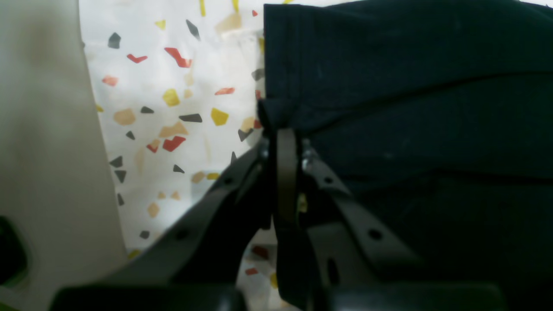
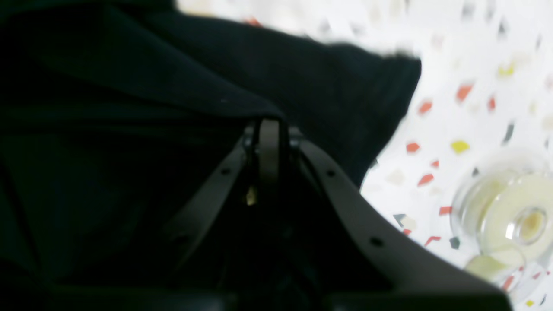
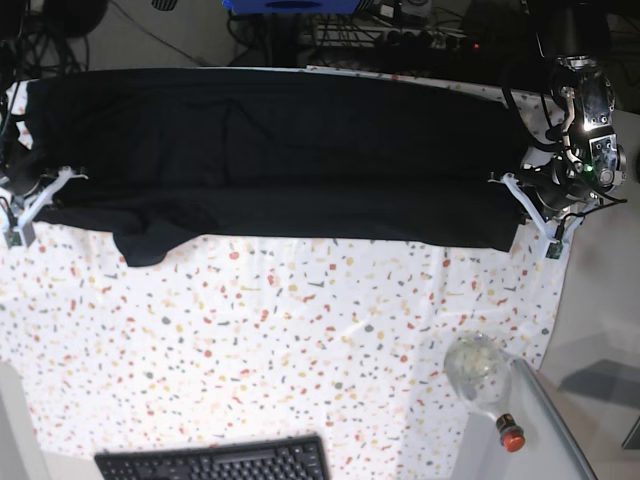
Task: Layout the t-shirt on the table in an organized manner, then fold the t-shirt properly
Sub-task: 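Fold the hem with both grippers toward the collar edge, then lay the folded edge down and open both grippers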
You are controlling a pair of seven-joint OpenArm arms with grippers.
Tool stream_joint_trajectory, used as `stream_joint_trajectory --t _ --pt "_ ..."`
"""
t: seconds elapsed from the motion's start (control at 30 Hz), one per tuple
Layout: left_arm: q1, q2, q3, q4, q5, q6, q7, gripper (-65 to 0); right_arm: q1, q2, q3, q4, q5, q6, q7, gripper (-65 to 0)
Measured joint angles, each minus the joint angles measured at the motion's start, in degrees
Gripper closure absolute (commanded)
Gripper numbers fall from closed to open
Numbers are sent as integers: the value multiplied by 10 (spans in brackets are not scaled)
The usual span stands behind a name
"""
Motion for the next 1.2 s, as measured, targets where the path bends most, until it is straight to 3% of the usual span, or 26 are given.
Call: stream_joint_trajectory --t 0.13,0.37,0.53,1.1,1.13,1.2 --pt "0 0 -5 5 0 0 0 0 0 0 0 19 -2 0 -39 0" --pt "5 -3 -5 30 0 0 0 0 -13 -6 20 23 4 0 -59 0" --pt "11 -3 0 21 2 0 2 0 -16 -21 21 -2 0 0 -52 0" --pt "21 -2 27 11 9 0 0 0 0 -19 21 -36 -4 0 -60 0" --pt "21 -1 24 13 9 0 0 0 0 -19 21 -34 -4 0 -61 -8" --pt "21 -3 23 16 8 0 0 0 -5 -20 27 -20 -2 0 -63 -188"
